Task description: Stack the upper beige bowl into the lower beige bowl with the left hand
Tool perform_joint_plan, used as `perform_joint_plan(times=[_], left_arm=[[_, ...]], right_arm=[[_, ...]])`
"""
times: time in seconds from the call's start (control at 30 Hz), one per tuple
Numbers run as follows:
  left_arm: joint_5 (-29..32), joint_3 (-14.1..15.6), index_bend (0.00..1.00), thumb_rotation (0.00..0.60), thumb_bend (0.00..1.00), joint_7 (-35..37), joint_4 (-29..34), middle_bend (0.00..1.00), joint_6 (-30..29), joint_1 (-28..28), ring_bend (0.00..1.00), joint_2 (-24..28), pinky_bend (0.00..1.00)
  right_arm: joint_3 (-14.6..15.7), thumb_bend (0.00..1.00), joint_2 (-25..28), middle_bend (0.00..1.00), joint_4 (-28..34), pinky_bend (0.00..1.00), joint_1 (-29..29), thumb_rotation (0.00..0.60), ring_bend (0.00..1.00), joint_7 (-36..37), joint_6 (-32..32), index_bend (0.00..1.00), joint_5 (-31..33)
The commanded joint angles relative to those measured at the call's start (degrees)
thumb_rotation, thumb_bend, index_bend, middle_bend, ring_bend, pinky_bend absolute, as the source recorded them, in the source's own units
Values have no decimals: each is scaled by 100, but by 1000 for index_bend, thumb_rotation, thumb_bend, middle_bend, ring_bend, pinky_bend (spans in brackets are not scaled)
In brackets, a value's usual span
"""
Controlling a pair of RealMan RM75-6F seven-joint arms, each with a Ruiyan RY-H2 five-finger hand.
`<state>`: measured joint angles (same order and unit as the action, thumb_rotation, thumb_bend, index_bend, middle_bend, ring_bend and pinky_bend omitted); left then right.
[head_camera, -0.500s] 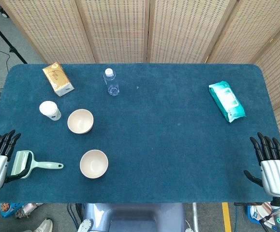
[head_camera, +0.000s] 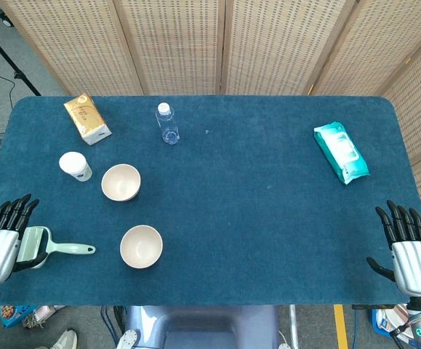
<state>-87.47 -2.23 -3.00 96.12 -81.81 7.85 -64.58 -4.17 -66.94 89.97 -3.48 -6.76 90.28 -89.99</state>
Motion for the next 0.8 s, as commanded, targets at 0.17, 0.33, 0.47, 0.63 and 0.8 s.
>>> perform_joint_plan(times=[0.17, 0.33, 0.47, 0.63, 0.8], left_arm=[[413, -500, 0, 600, 0, 656, -1280, 0, 2097, 1509, 0, -458, 0], [674, -591, 5, 600, 8, 603, -1949, 0, 2552, 1889, 0, -965, 0], [729, -597, 92, 600, 39, 609, -2167, 0, 2663, 2030, 0, -1206, 0], [821, -605, 141, 600, 87, 635, -2444, 0, 2793, 2202, 0, -1497, 0], [936, -607, 216, 600, 218, 699, -2692, 0, 2840, 2284, 0, -1775, 0]], right_arm=[[-67, 0, 8, 0, -3, 0, -36, 600, 0, 22, -75, 0, 129], [-76, 0, 9, 0, -53, 0, -36, 600, 0, 69, -129, 0, 209], [-81, 0, 5, 0, -68, 0, -38, 600, 0, 88, -140, 0, 226], [-88, 0, 5, 0, -67, 0, -43, 600, 0, 101, -148, 0, 239], [-81, 0, 2, 0, -74, 0, -55, 600, 0, 110, -191, 0, 258]])
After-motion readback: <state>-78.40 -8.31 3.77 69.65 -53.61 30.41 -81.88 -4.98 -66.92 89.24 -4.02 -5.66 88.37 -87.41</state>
